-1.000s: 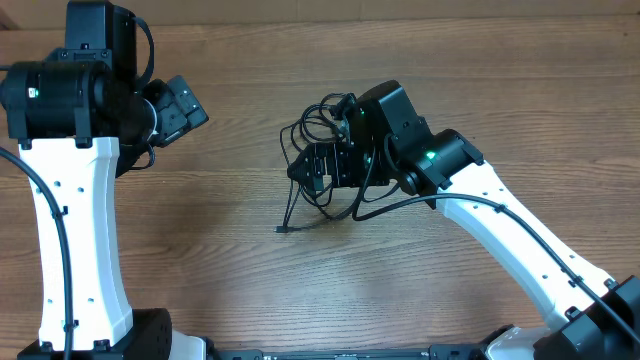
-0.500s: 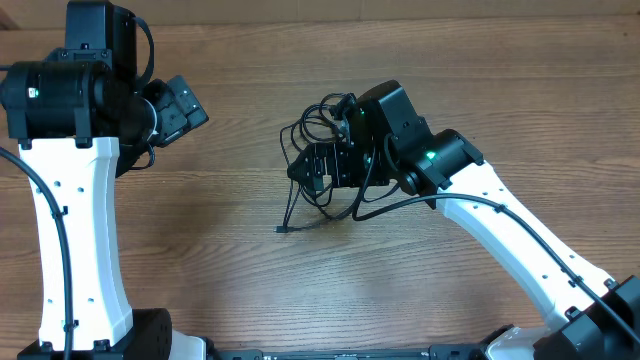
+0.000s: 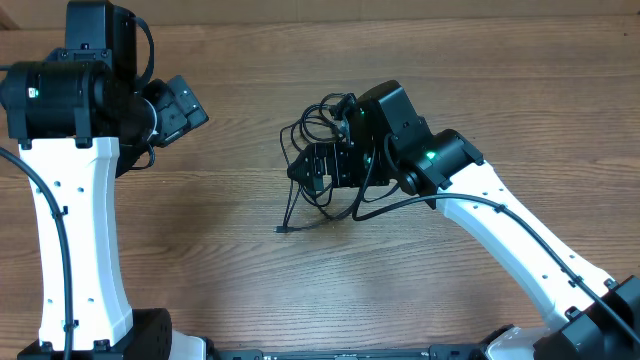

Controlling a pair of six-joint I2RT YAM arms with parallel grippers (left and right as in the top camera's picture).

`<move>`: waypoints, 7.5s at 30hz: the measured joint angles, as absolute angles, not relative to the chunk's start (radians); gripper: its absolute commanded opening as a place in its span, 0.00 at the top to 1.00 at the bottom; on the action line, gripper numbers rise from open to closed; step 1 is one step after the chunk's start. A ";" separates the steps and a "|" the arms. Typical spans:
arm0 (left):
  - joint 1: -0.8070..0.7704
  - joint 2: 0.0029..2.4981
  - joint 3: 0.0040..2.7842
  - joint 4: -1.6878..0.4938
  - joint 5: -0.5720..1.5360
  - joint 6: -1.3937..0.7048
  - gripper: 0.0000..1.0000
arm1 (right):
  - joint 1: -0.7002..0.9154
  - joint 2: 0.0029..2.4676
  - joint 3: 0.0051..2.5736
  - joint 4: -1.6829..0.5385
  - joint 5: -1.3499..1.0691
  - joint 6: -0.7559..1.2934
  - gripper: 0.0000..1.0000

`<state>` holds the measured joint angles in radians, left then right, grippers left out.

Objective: Untangle cables

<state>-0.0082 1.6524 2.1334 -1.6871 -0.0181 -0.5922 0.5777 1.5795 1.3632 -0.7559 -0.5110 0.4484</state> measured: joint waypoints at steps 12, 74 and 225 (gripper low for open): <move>-0.008 1.652 2.133 -1.687 -0.018 -0.592 0.00 | 0.578 1.579 1.363 -0.752 -0.513 0.450 0.00; -0.008 1.652 2.133 -1.687 -0.018 -0.592 0.01 | 0.620 1.611 1.348 -0.654 -0.426 0.499 0.20; -0.009 1.652 2.133 -1.687 -0.018 -0.592 0.00 | 0.068 1.306 1.728 -1.519 -0.429 0.155 0.22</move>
